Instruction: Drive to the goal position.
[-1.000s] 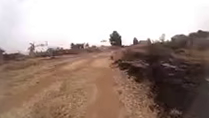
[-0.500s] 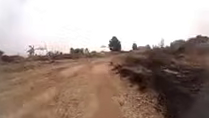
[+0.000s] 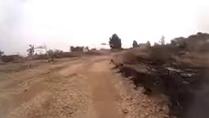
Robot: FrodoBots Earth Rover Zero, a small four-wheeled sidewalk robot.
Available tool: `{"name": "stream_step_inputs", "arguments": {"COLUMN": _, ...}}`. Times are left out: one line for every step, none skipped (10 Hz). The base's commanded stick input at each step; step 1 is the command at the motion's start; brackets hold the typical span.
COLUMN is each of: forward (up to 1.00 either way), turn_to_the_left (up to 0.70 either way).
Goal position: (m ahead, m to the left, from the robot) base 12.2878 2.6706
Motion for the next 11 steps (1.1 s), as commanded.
{"name": "stream_step_inputs", "arguments": {"forward": 0.5, "turn_to_the_left": 0.0}}
{"name": "stream_step_inputs", "arguments": {"forward": 0.5, "turn_to_the_left": 0.0}}
{"name": "stream_step_inputs", "arguments": {"forward": 0.5, "turn_to_the_left": 0.0}}
{"name": "stream_step_inputs", "arguments": {"forward": 0.5, "turn_to_the_left": 0.0}}
{"name": "stream_step_inputs", "arguments": {"forward": 0.5, "turn_to_the_left": 0.0}}
{"name": "stream_step_inputs", "arguments": {"forward": 0.5, "turn_to_the_left": 0.0}}
{"name": "stream_step_inputs", "arguments": {"forward": 0.5, "turn_to_the_left": 0.16}}
{"name": "stream_step_inputs", "arguments": {"forward": 0.5, "turn_to_the_left": 0.33}}
{"name": "stream_step_inputs", "arguments": {"forward": 0.5, "turn_to_the_left": 0.5}}
{"name": "stream_step_inputs", "arguments": {"forward": 0.5, "turn_to_the_left": 0.04}}
{"name": "stream_step_inputs", "arguments": {"forward": 0.5, "turn_to_the_left": 0.0}}
